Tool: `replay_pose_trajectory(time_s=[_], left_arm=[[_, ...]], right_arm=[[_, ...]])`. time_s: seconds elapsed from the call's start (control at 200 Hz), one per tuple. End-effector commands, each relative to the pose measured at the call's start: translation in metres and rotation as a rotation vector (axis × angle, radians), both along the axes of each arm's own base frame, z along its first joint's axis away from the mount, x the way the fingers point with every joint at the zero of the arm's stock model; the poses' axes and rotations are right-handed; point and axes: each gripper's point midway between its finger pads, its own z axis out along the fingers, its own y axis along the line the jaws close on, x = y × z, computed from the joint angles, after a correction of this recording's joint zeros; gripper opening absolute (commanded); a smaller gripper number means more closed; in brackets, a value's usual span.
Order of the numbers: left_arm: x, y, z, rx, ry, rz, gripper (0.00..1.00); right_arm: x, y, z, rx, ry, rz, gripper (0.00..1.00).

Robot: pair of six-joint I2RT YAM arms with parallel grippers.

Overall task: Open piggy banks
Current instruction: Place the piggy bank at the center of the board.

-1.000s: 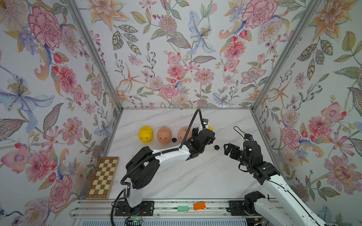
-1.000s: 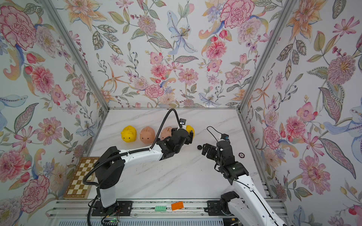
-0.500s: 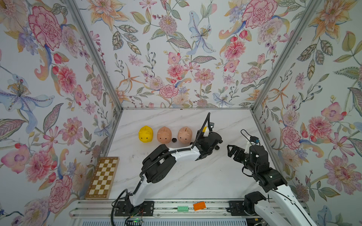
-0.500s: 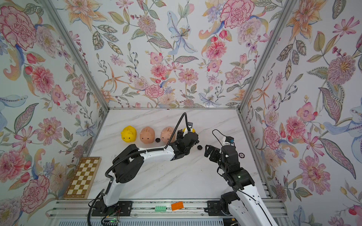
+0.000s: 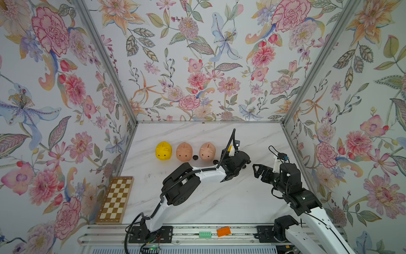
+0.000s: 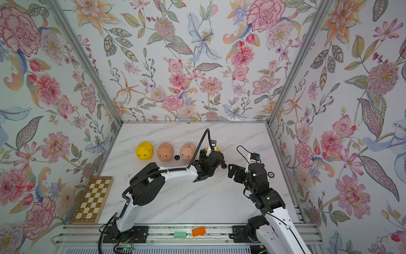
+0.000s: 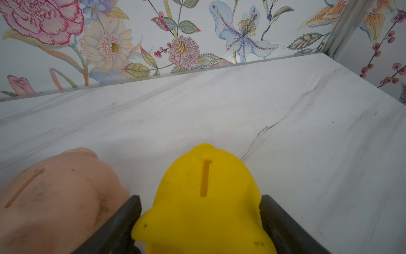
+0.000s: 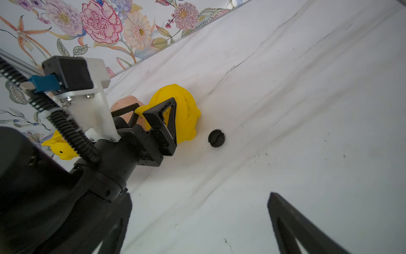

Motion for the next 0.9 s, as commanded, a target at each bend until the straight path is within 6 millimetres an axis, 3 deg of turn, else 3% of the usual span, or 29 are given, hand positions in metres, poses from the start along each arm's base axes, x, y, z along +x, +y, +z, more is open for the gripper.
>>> replay_pose_trajectory(time_s=[0.0, 0.29, 0.575, 0.776, 0.891], left_arm=[[0.0, -0.002, 0.006, -0.007, -0.015, 0.04, 0.65], [-0.004, -0.005, 0.025, -0.025, -0.02, 0.022, 0.98], [-0.016, 0.006, 0.077, -0.051, -0.049, -0.028, 0.99], [-0.04, 0.041, 0.108, -0.024, -0.077, -0.143, 0.99], [-0.051, 0.09, 0.11, 0.101, -0.093, -0.111, 0.99]], right_arm=[[-0.004, 0.001, -0.01, -0.015, 0.021, 0.025, 0.99], [-0.001, 0.005, -0.006, -0.009, 0.014, 0.043, 0.99], [0.004, 0.005, 0.0, -0.026, 0.0, 0.049, 0.99], [0.017, 0.009, 0.003, -0.045, -0.05, 0.066, 0.99], [0.031, 0.005, 0.008, -0.08, -0.12, 0.039, 0.99]])
